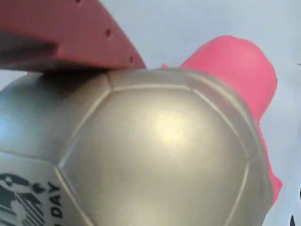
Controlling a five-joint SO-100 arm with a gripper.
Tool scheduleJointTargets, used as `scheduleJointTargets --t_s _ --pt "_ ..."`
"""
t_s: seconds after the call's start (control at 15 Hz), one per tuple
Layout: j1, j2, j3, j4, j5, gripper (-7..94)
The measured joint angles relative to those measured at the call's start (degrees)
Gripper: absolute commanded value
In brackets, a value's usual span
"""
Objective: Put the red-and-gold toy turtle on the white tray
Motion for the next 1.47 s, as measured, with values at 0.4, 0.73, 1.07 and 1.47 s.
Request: scheduleJointTargets --t_s 0.4,0.73,1.07,1.47 --pt "0.79 -2.11 -0.88 -2.02 0.00 12" --pt "0.79 -2.11 -0.88 -2.02 0.88 60" --pt "0.79 -2.11 -0.88 -2.02 0.53 61" --pt "0.79 -2.11 -0.88 -2.46 1.05 60"
